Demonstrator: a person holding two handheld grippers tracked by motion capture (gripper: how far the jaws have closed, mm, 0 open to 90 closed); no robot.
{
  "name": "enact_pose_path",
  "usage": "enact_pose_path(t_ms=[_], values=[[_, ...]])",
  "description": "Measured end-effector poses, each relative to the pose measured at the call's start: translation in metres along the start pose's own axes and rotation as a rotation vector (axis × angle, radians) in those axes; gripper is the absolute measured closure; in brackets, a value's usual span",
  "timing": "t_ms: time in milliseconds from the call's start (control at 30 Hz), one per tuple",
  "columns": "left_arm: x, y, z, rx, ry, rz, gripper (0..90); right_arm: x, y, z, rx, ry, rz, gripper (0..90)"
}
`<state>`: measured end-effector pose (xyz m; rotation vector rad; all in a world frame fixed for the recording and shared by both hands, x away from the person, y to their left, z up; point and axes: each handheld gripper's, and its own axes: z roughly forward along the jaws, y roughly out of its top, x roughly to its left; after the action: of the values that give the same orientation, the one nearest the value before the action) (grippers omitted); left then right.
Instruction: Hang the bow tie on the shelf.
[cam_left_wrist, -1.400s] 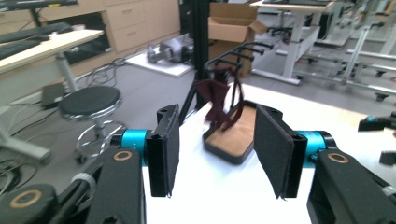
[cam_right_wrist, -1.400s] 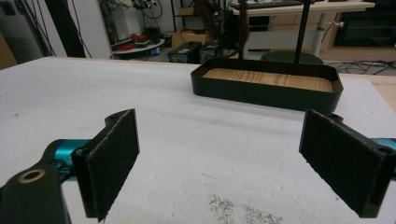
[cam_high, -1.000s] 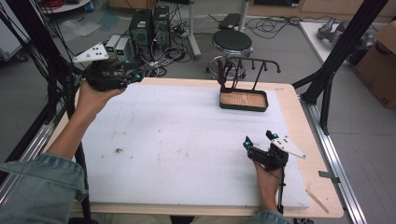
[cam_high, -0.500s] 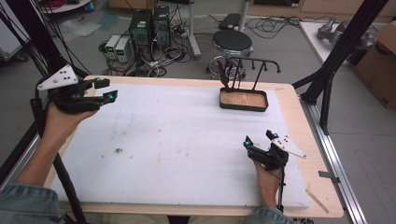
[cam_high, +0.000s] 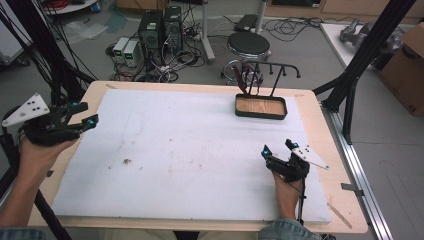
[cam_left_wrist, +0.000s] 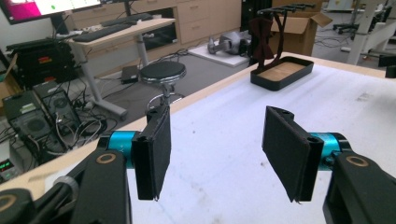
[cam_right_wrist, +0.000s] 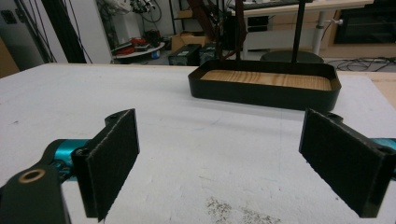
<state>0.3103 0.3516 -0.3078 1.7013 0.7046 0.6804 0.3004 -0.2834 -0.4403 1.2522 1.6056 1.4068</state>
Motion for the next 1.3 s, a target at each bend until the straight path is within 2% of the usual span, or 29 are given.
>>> enact_pose_path(t_ms=[67,233,333,400,433,467,500,533,900,1000,1167,1300], values=[[-0.001,-0.007,-0.005,0.0,0.012,-0.001,41.6,0.0,0.0,0.0,0.002,-0.004,-0.002,11.3],[-0.003,-0.023,-0.012,0.0,0.024,-0.041,38.9,0.0,0.0,0.0,0.005,-0.009,-0.011,11.3],[-0.007,-0.033,-0.013,-0.007,0.031,-0.055,37.2,0.0,0.0,0.0,0.004,-0.01,-0.012,11.3],[-0.012,-0.045,-0.012,-0.005,0.041,-0.072,36.2,0.0,0.0,0.0,0.005,-0.009,-0.008,11.3],[-0.012,-0.045,-0.012,-0.005,0.041,-0.072,35.9,0.0,0.0,0.0,0.005,-0.009,-0.008,11.3],[-0.013,-0.049,-0.011,-0.001,0.042,-0.077,35.4,0.0,0.0,0.0,0.005,-0.009,-0.01,11.2],[-0.017,-0.059,-0.008,0.017,0.045,-0.085,35.2,0.0,0.0,0.0,0.004,-0.009,-0.012,11.2],[-0.017,-0.059,-0.008,0.017,0.045,-0.085,35.2,0.001,0.0,0.0,0.003,-0.009,-0.011,11.3],[-0.031,-0.104,0.012,0.079,0.072,-0.136,31.5,0.0,0.0,0.0,0.003,-0.009,-0.01,11.3],[-0.032,-0.111,0.016,0.09,0.074,-0.157,30.9,0.0,0.0,0.0,0.001,-0.007,-0.014,11.3],[-0.035,-0.114,0.019,0.108,0.069,-0.141,30.7,0.0,0.0,0.0,0.002,-0.007,-0.014,11.3],[-0.037,-0.115,0.022,0.11,0.063,-0.149,30.0,0.0,0.0,0.0,0.003,-0.008,-0.011,11.3]])
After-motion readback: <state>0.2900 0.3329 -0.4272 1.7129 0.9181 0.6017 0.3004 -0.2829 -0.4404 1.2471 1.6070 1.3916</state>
